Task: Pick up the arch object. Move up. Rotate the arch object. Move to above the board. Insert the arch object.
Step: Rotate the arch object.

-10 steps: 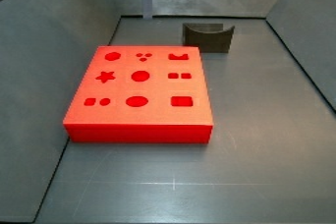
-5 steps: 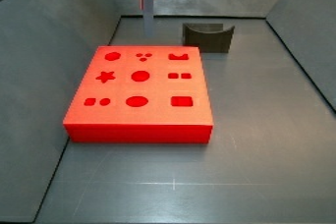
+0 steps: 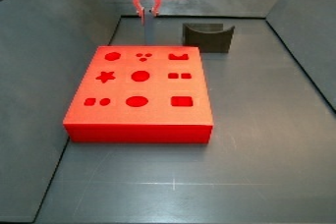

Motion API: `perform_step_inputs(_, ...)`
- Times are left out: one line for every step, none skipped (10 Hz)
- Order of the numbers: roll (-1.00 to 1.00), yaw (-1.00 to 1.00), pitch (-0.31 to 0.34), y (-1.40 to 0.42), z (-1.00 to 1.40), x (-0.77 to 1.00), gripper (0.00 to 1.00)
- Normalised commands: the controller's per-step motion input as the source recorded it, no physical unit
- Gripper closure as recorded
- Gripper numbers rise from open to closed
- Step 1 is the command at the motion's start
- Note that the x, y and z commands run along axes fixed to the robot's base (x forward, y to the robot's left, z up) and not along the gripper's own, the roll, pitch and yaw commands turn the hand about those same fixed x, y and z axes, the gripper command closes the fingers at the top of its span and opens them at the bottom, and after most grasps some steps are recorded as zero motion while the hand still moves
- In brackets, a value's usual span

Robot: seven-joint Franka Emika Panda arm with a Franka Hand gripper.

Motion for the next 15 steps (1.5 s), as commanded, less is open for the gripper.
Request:
perform_step_inputs(0.07,-0.03,-0.022,0.02,-0.25,0.01,1.0)
perform_step_inputs(0.07,-0.03,-0.019,0.02,-0.25,0.0,1.0)
perform_step_inputs(0.07,-0.03,-0.02,0.02,-0.25,0.01,1.0)
perform_step_inputs(0.07,-0.03,-0.021,0.0,0.0,0.0,0.0)
perform_step_inputs(0.07,-0.03,-0.023,0.0,1.0,0.0,0.0)
perform_step_inputs(0.06,-0.03,-0.012,0.0,1.0,-0.01,0.0)
perform_step_inputs(0.05,-0.03,0.02,0.0,0.92,-0.03,0.0)
perform_step_inputs(0.04,-0.02,0.029,0.0,0.82,-0.03,0.0)
perform_step_inputs(0.03,-0.02,0.038,0.0,0.6,-0.02,0.0)
perform_step_inputs(0.02,-0.01,0.04,0.0,0.42,-0.01,0.0)
perform_step_inputs(0.0,0.0,0.044,-0.01,0.18,-0.01,0.0)
perform_step_inputs(0.0,-1.0,0.007,0.0,0.0,0.0,0.0)
perform_step_inputs(0.0,-1.0,0.005,0.02,-0.07,0.02,0.0)
perform_step_inputs(0.0,-1.0,0.004,0.02,-0.05,0.03,0.0)
perform_step_inputs(0.0,-1.0,0.003,0.02,-0.04,0.03,0.0)
